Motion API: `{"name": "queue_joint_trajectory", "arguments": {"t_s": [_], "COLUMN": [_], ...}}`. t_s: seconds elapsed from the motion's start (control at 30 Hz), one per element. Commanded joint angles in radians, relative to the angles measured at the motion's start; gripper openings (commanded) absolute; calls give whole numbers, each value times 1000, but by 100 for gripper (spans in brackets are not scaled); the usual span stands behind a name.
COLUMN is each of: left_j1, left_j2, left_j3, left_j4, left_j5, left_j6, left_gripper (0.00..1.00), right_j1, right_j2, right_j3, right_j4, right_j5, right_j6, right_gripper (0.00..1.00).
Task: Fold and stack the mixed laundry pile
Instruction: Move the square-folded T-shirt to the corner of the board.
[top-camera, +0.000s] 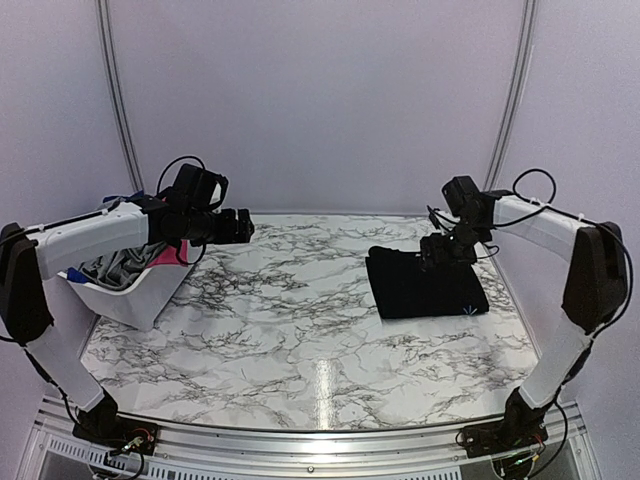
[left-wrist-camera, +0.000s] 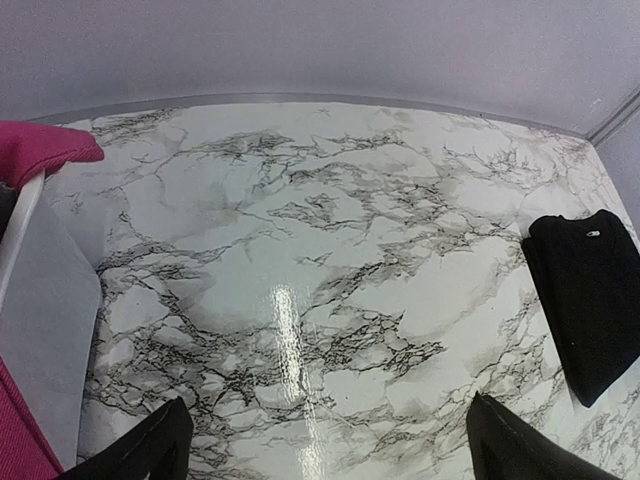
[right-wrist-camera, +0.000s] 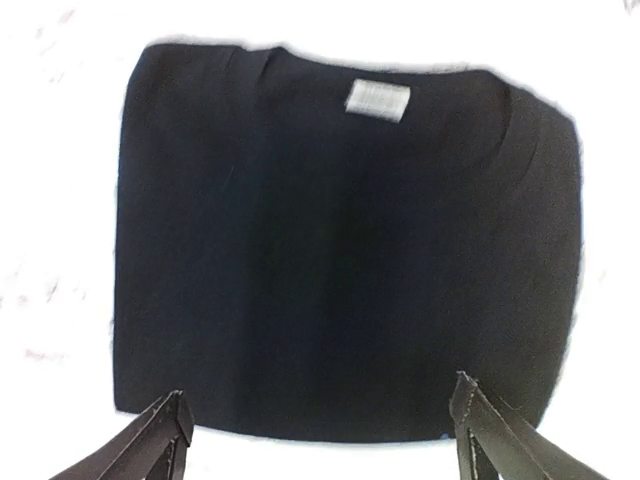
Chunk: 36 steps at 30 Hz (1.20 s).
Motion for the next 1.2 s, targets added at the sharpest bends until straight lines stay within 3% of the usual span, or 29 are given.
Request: {"name": "queue_joint_trajectory", "arguments": {"t_s": [0.0, 0.27, 0.53, 1.17], "left_j1": [6, 6, 6, 29], "left_j2": [-61, -79, -78, -25], "left_j3": [-32, -49, -38, 33], "left_j4": [-27, -27, -29, -53], "left_j5": [-1, 0, -13, -35], "left_j6": [-9, -7, 1, 23], "left_gripper": [99, 99, 99, 99], "right_j1": [85, 193, 185, -126], "right_j2": [-114, -113, 63, 265], "right_j3": [-199, -412, -332, -122], "right_j4": [0, 105, 217, 271], "right_j5": [-30, -7, 41, 19], "right_j6": [184, 345, 403, 209], "right_gripper": [86, 86, 88, 89]}}
